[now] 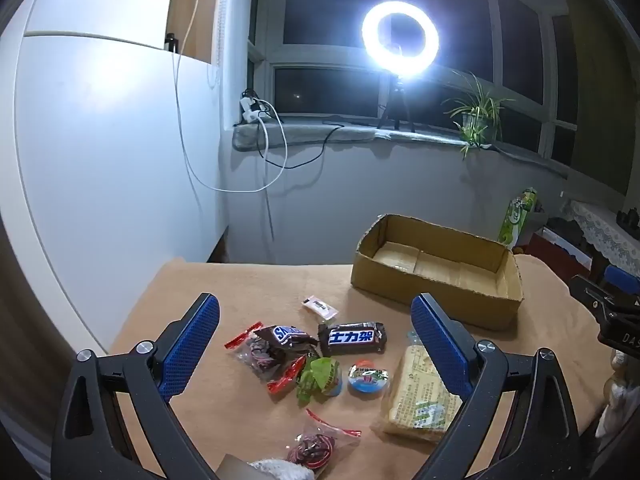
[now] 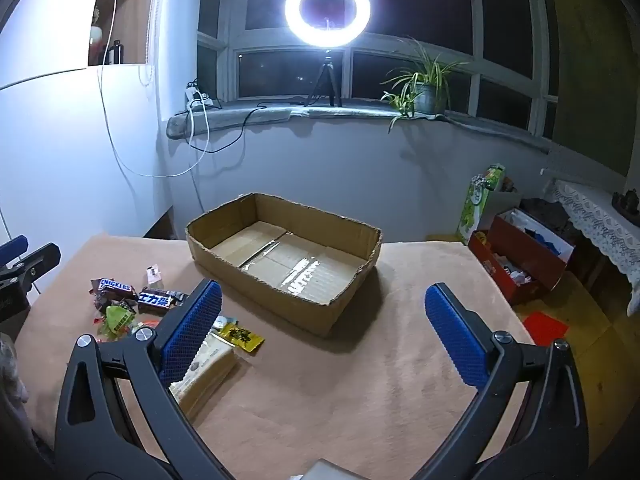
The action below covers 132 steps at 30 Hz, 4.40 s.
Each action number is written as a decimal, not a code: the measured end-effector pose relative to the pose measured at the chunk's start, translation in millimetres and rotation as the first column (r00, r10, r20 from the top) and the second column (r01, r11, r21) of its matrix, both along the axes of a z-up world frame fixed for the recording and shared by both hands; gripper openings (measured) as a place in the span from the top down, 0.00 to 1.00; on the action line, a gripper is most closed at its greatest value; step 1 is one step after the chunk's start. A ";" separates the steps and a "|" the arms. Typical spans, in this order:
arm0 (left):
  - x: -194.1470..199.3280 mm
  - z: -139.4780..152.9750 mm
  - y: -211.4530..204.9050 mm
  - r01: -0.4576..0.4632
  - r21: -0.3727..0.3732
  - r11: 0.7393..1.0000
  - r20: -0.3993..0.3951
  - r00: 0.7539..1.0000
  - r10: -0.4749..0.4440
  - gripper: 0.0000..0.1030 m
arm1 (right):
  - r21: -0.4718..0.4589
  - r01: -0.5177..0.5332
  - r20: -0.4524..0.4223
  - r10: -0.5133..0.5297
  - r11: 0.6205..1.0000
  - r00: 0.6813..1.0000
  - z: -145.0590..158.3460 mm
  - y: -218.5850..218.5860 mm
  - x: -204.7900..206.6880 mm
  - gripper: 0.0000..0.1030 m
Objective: Organize snacks
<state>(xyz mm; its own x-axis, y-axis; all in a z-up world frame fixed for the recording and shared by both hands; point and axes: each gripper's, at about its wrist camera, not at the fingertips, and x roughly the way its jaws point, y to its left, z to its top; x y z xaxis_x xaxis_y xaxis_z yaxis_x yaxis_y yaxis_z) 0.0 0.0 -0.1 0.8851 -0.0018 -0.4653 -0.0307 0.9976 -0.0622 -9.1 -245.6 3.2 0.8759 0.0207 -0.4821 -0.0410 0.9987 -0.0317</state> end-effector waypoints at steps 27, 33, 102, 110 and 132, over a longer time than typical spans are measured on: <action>3.0 -13.2 -5.9 0.015 0.031 0.999 -0.017 1.000 -0.014 0.06 | -0.038 0.062 0.044 -0.060 0.997 0.997 6.0 -3.9 2.6 0.00; 3.2 -12.3 -5.5 0.017 0.032 0.999 -0.019 1.000 -0.017 0.06 | -0.038 0.063 0.048 -0.061 0.997 0.997 6.0 -5.3 1.8 0.00; 22.8 -35.3 13.0 0.154 -0.192 0.969 -0.147 0.972 -0.183 0.08 | 0.114 -0.043 -0.091 0.053 0.993 0.994 -23.8 -7.3 13.7 0.02; 32.1 -56.4 8.1 0.205 -0.301 0.932 -0.220 0.935 -0.277 0.30 | 0.306 -0.112 -0.224 0.186 0.945 0.957 -56.2 -10.0 28.2 0.11; 48.0 -91.2 -16.1 0.276 -0.423 0.863 -0.328 0.841 -0.430 0.58 | 0.582 -0.135 -0.433 0.446 0.802 0.783 -127.4 18.3 58.0 0.51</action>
